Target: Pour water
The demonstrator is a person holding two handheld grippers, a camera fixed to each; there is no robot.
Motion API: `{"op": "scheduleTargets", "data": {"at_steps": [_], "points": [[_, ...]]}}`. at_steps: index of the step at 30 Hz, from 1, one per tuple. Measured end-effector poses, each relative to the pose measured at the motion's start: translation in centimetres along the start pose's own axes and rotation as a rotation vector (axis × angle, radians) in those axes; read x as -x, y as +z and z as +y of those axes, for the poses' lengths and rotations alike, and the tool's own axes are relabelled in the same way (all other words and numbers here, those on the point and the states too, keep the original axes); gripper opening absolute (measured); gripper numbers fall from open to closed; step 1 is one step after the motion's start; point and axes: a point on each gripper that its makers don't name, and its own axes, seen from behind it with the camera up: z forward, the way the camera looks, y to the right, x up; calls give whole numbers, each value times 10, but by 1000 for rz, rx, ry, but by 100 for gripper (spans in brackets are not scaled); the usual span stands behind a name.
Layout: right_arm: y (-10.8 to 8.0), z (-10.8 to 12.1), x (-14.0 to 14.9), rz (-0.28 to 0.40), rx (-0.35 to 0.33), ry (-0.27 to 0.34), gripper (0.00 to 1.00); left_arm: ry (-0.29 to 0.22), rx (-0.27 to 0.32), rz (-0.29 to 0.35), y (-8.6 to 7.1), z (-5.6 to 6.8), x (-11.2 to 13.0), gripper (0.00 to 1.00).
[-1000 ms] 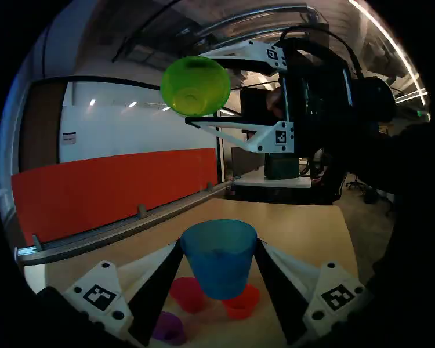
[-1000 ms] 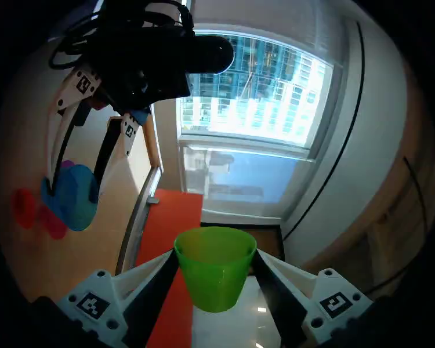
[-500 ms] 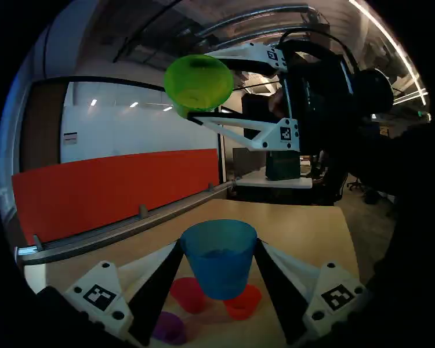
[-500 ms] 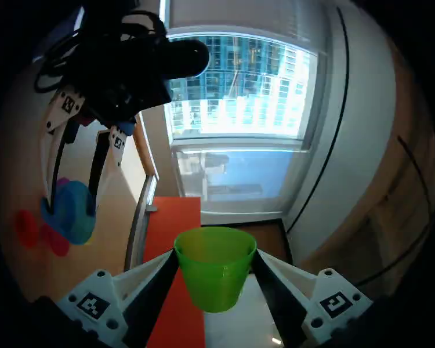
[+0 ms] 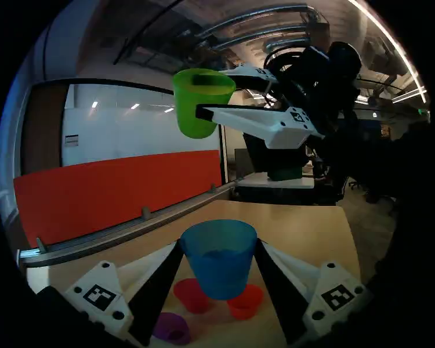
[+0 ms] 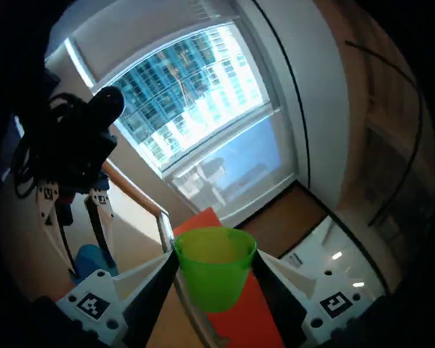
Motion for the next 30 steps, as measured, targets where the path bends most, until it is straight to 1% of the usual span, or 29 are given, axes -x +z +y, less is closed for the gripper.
{"op": "scheduleTargets", "data": {"at_steps": [3,11,15,17,18,21,24,30], "points": [[-2,-6,-1,4,-9,126,90,4,-2,1,-1,0,-1,87],[-4,-23,-11,20,-64,479,90,9,-8,-1,-1,-2,-2,87],[-6,-30,-15,20,-88,624,90,10,-10,-3,-2,-2,-2,87],[-6,-33,-17,21,-98,676,90,11,-12,-5,-3,-3,-2,87],[-6,-35,-17,21,-102,699,90,12,-12,-6,-3,-3,-2,87],[-7,-38,-14,13,-115,743,90,14,-14,-10,-3,-3,-1,87],[-8,-39,-9,7,-111,756,89,18,-16,-13,-5,-3,0,87],[-16,-42,0,-12,-110,755,90,22,-27,-28,-8,-5,4,87]]}}
